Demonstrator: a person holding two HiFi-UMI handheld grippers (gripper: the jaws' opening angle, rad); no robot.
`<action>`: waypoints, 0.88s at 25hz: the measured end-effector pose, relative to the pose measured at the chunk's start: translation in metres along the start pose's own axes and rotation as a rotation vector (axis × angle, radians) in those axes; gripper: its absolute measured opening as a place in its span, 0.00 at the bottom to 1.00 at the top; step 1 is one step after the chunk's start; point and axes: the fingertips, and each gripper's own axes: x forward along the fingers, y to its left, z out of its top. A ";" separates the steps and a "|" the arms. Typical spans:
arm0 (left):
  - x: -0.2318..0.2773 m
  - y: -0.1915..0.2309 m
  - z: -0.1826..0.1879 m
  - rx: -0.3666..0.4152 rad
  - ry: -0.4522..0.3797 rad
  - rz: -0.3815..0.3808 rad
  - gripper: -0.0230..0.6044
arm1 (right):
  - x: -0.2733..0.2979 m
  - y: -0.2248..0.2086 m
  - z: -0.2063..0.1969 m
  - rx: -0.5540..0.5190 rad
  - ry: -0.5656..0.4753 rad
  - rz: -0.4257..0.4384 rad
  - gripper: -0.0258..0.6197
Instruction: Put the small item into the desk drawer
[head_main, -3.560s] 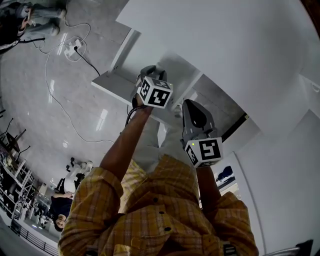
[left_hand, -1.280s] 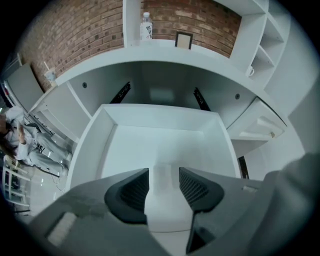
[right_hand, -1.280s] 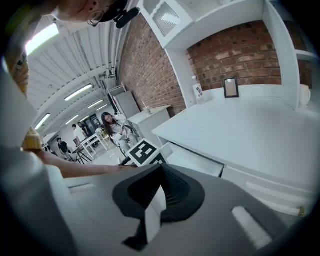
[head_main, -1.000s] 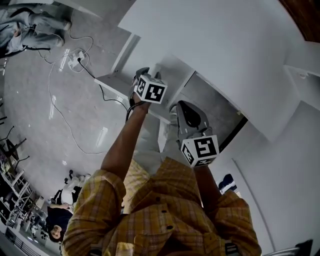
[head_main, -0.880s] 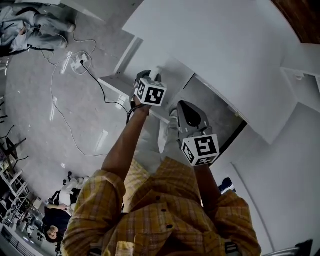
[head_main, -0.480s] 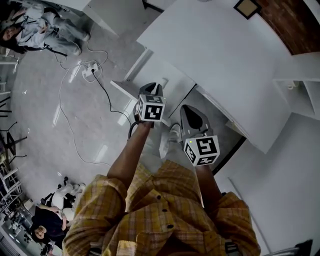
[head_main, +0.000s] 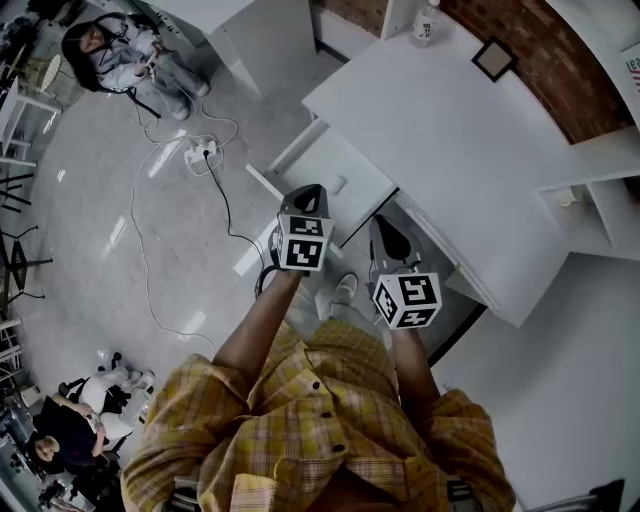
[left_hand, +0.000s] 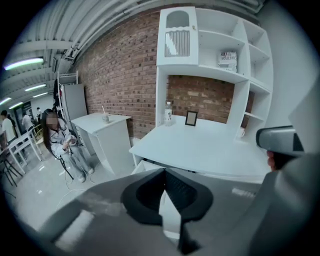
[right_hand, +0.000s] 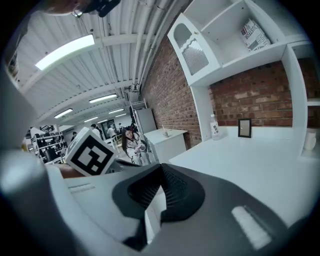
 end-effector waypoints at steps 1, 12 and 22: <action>-0.009 -0.001 0.004 0.000 -0.019 0.003 0.04 | -0.003 0.002 0.003 -0.001 -0.007 0.005 0.03; -0.102 -0.020 0.047 -0.015 -0.283 0.039 0.04 | -0.034 0.029 0.044 -0.068 -0.089 0.043 0.03; -0.153 -0.033 0.064 -0.019 -0.413 0.045 0.04 | -0.056 0.040 0.061 -0.108 -0.146 0.058 0.03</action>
